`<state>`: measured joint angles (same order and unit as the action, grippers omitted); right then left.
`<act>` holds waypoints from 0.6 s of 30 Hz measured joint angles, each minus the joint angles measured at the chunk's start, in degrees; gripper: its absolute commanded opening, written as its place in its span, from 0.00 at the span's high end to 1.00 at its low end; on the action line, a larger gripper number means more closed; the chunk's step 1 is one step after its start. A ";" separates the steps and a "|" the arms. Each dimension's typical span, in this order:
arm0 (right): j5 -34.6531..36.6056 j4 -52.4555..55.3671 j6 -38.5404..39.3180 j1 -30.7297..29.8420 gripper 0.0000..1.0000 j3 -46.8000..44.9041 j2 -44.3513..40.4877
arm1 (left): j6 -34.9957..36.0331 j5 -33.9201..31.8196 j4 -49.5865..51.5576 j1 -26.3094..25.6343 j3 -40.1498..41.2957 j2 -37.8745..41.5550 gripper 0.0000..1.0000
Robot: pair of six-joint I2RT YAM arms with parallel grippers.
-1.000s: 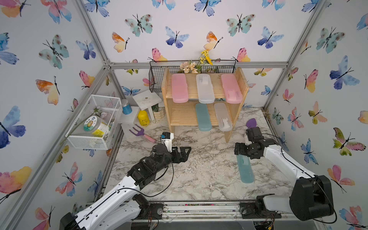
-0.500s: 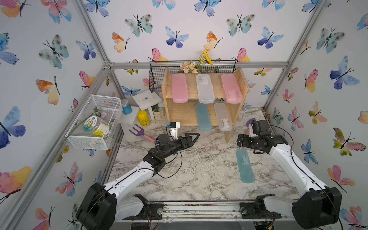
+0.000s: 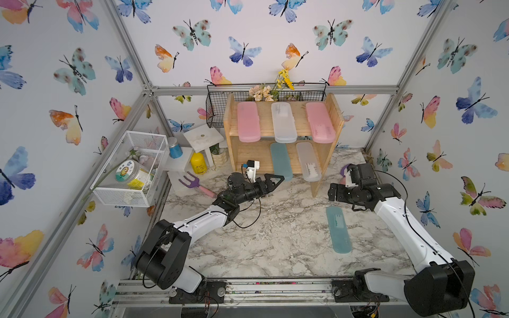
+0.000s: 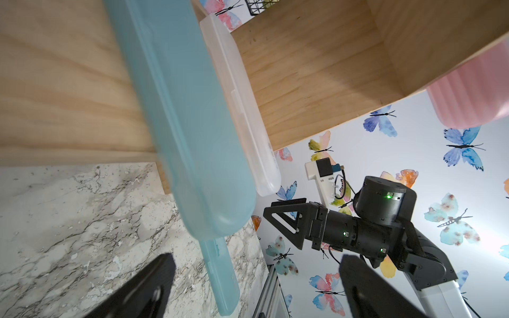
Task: Remove the pencil cases from the shelf
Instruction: Pick up the pencil case from the shelf.
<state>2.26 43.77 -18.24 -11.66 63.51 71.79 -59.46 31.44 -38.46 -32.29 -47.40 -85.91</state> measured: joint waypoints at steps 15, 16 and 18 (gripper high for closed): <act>-0.81 0.79 1.40 0.00 0.00 1.38 1.77 | -4.98 1.60 -5.90 1.57 -4.98 -9.31 0.33; -0.83 0.81 1.42 0.00 0.00 1.57 1.84 | -5.57 1.84 -6.73 1.60 -5.20 -10.08 0.37; -0.83 0.76 1.53 0.00 0.00 1.92 1.90 | -6.36 2.14 -8.20 1.60 -5.46 -11.61 0.41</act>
<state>1.43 44.53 -16.71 -11.66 65.43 73.69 -65.82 33.58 -46.65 -30.70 -52.86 -97.51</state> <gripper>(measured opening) 0.998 0.622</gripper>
